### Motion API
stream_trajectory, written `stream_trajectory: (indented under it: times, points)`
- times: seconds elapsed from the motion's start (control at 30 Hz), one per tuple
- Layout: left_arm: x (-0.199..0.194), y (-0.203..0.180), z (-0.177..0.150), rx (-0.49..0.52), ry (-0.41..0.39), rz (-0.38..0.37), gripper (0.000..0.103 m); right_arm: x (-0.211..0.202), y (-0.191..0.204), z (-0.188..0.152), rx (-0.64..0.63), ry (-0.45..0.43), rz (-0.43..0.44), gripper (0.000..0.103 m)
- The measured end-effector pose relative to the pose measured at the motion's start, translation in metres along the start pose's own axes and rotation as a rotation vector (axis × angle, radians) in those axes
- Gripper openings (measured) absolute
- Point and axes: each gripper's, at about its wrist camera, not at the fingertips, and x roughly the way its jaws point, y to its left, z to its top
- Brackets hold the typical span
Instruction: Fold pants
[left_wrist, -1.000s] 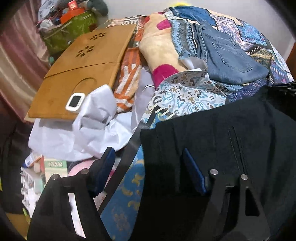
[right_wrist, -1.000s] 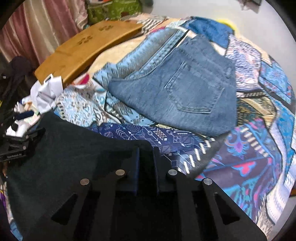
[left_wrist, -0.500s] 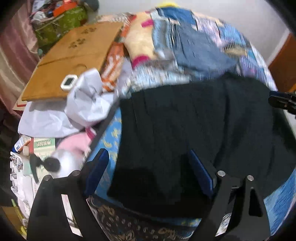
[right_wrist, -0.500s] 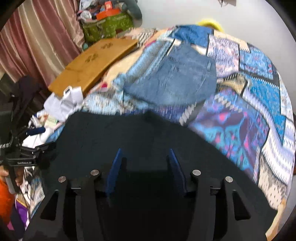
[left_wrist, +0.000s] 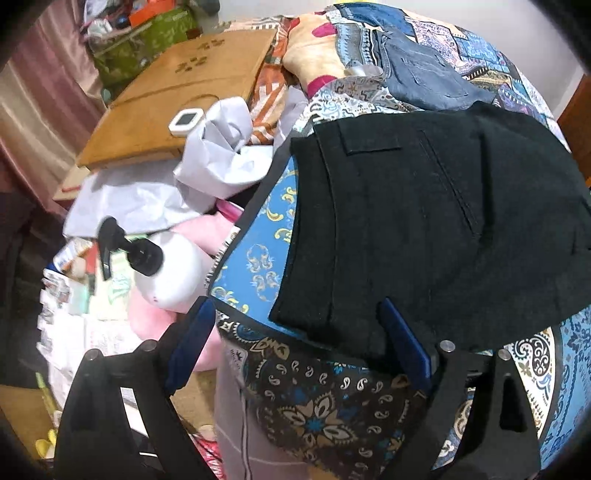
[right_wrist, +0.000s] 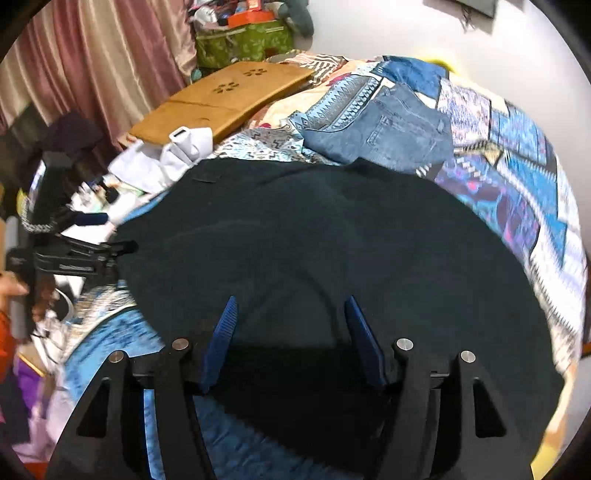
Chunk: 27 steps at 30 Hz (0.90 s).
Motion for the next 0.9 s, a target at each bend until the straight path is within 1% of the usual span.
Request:
stream_trajectory:
  times: [0.07,0.1,0.13,0.17,0.2,0.23,0.3,0.33,0.37,0.43,0.5,0.57,0.67,0.77,0.83,0.87,0.9]
  points:
    - [-0.009,-0.005,0.001,0.022,-0.014,0.027,0.091,-0.009,-0.002,-0.002,0.008,0.005,0.027,0.058]
    - [-0.016,-0.007,0.002,0.029,-0.027,0.035,0.091,-0.016,-0.006,-0.003,0.023,-0.009,0.046,0.056]
    - [-0.021,-0.007,0.003,0.030,-0.038,0.034,0.091,-0.022,-0.012,-0.002,0.037,-0.032,0.038,0.056]
    - [-0.027,-0.008,0.004,0.028,-0.050,0.028,0.091,-0.028,-0.013,-0.005,0.046,-0.052,0.019,0.056]
    - [-0.033,-0.008,0.005,0.024,-0.062,0.019,0.091,-0.035,-0.023,-0.005,0.064,-0.086,-0.022,0.058]
    - [-0.040,-0.009,0.008,0.017,-0.074,0.008,0.091,-0.037,-0.032,-0.005,0.080,-0.102,-0.048,0.060]
    - [-0.049,-0.014,0.013,0.012,-0.093,-0.006,0.091,-0.039,-0.051,-0.006,0.131,-0.117,-0.092,0.061]
    - [-0.055,-0.018,0.017,0.014,-0.106,-0.014,0.091,-0.038,-0.067,-0.009,0.175,-0.116,-0.109,0.061]
    - [-0.058,-0.022,0.021,0.016,-0.114,-0.018,0.091,-0.037,-0.074,-0.012,0.197,-0.109,-0.114,0.061]
    - [-0.063,-0.034,0.029,0.026,-0.127,-0.031,0.091,-0.028,-0.095,-0.022,0.258,-0.069,-0.128,0.061]
    - [-0.066,-0.048,0.039,0.040,-0.138,-0.039,0.092,-0.024,-0.108,-0.040,0.300,-0.043,-0.117,0.061]
    - [-0.066,-0.066,0.049,0.060,-0.145,-0.049,0.092,-0.032,-0.113,-0.054,0.306,-0.077,-0.100,0.061]
    - [-0.061,-0.097,0.062,0.086,-0.138,-0.080,0.093,-0.050,-0.119,-0.075,0.328,-0.098,-0.089,0.063]
    - [-0.047,-0.133,0.071,0.118,-0.103,-0.131,0.094,-0.075,-0.131,-0.097,0.387,-0.155,-0.085,0.063]
    - [-0.034,-0.162,0.072,0.161,-0.061,-0.149,0.094,-0.094,-0.142,-0.113,0.430,-0.193,-0.104,0.063]
    - [-0.031,-0.170,0.072,0.176,-0.052,-0.148,0.094,-0.104,-0.150,-0.123,0.460,-0.214,-0.117,0.064]
    - [-0.030,-0.181,0.072,0.190,-0.061,-0.126,0.094,-0.113,-0.158,-0.133,0.493,-0.233,-0.126,0.065]
